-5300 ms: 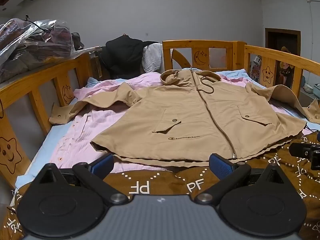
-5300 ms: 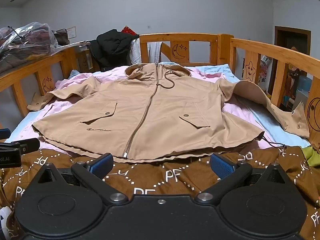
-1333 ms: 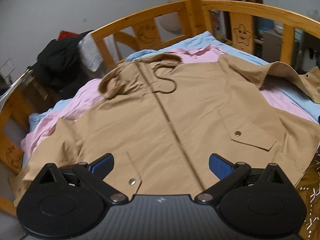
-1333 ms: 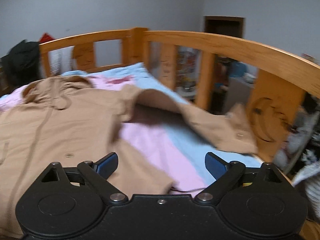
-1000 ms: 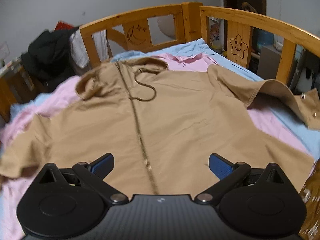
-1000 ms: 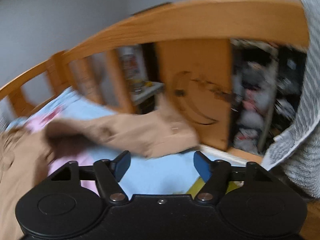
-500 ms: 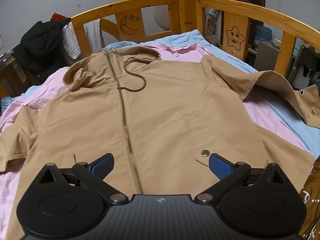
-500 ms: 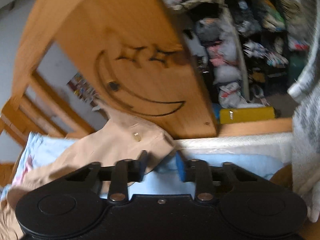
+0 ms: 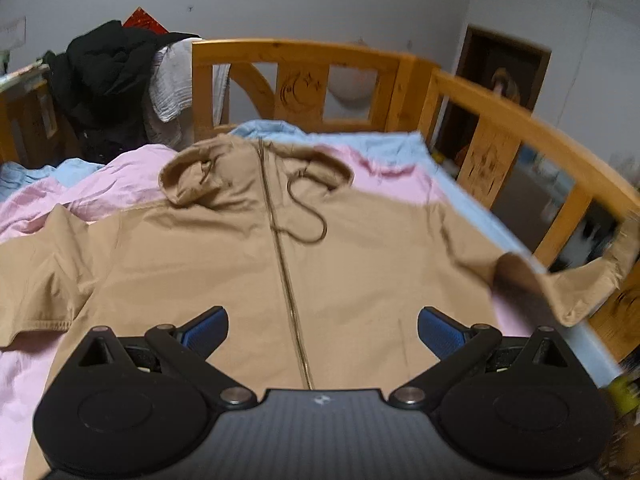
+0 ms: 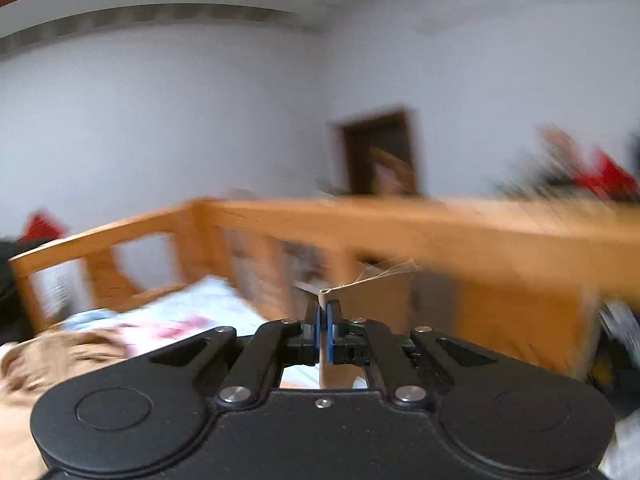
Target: Fold large clothes
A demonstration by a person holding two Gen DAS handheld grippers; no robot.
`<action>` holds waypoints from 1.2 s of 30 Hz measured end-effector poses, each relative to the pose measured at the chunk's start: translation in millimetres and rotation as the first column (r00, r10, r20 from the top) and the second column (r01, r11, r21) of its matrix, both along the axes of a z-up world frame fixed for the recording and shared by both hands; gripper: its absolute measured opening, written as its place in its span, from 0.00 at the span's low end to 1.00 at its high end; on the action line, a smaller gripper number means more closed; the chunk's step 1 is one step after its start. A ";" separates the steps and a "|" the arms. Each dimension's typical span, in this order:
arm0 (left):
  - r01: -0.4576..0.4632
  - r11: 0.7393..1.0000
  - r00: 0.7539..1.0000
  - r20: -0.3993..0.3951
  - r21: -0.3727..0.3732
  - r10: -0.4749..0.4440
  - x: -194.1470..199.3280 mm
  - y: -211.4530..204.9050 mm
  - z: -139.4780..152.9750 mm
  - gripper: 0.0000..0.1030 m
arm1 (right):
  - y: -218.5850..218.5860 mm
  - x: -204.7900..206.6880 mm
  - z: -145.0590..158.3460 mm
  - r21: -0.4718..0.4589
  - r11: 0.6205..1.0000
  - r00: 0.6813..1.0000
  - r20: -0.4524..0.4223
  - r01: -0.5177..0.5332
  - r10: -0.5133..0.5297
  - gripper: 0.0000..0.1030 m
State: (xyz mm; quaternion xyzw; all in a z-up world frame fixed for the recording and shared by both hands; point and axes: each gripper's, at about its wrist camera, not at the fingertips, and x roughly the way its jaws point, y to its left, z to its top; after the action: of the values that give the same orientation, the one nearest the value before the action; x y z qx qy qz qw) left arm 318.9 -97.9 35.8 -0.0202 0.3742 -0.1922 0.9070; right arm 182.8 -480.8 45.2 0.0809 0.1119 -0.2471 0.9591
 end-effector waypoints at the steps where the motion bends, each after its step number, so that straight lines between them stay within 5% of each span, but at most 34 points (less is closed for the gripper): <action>1: 0.006 0.999 1.000 0.005 -0.033 -0.006 4.0 11.5 5.2 1.00 | 9.8 11.6 15.8 -0.030 0.997 0.998 -0.005 -0.065 0.065 0.02; 4: -0.019 0.993 0.999 0.029 -0.116 0.022 10.6 47.6 15.1 1.00 | 43.9 56.6 63.8 -0.114 0.958 0.965 -0.024 -0.262 0.261 0.02; 7: -0.058 0.985 0.997 0.037 -0.160 0.065 13.8 79.8 15.1 1.00 | 95.1 97.5 97.3 -0.179 0.877 0.894 -0.051 -0.446 0.445 0.02; 12: -0.103 0.981 0.994 0.007 -0.164 0.105 14.2 120.1 -2.4 1.00 | 193.6 142.2 108.4 -0.158 0.672 0.688 -0.090 -0.724 0.720 0.02; 15: -0.115 0.982 0.993 -0.026 -0.152 0.113 10.5 143.8 -17.3 1.00 | 245.6 157.3 87.3 -0.084 0.538 0.545 -0.118 -0.839 0.830 0.02; 19: -0.141 0.980 0.988 -0.087 -0.141 0.130 6.1 172.2 -38.4 0.99 | 288.0 157.7 46.6 0.041 0.428 0.418 -0.147 -0.903 0.896 0.03; 23: -0.153 0.978 0.983 -0.128 -0.142 0.135 11.3 183.9 -55.6 0.99 | 290.9 164.4 -13.1 0.150 0.435 0.410 -0.172 -0.888 0.896 0.03; 27: -0.209 0.946 0.965 -0.210 -0.247 0.158 31.2 188.0 -75.2 0.99 | 274.7 158.7 -49.5 0.233 0.452 0.418 -0.182 -0.861 0.890 0.04; 31: -0.269 0.915 0.934 -0.312 -0.301 0.171 55.3 182.4 -102.7 0.99 | 235.7 145.6 -68.1 0.291 0.461 0.418 -0.201 -0.838 0.886 0.37; 33: -0.308 0.893 0.911 -0.373 -0.328 0.177 65.7 179.7 -114.4 0.99 | 215.3 138.1 -78.6 0.317 0.465 0.412 -0.222 -0.827 0.884 0.40; 36: -0.363 0.858 0.878 -0.441 -0.364 0.185 75.4 178.0 -130.2 0.99 | 182.9 129.1 -86.6 0.271 0.537 0.460 -0.301 -0.799 0.835 0.57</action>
State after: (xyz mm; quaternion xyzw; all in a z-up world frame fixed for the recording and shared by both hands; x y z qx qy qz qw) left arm 394.3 80.2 -94.4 -0.3148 0.4878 -0.1292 0.8039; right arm 312.0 -297.9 -41.4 0.0089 0.3390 0.2373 0.9103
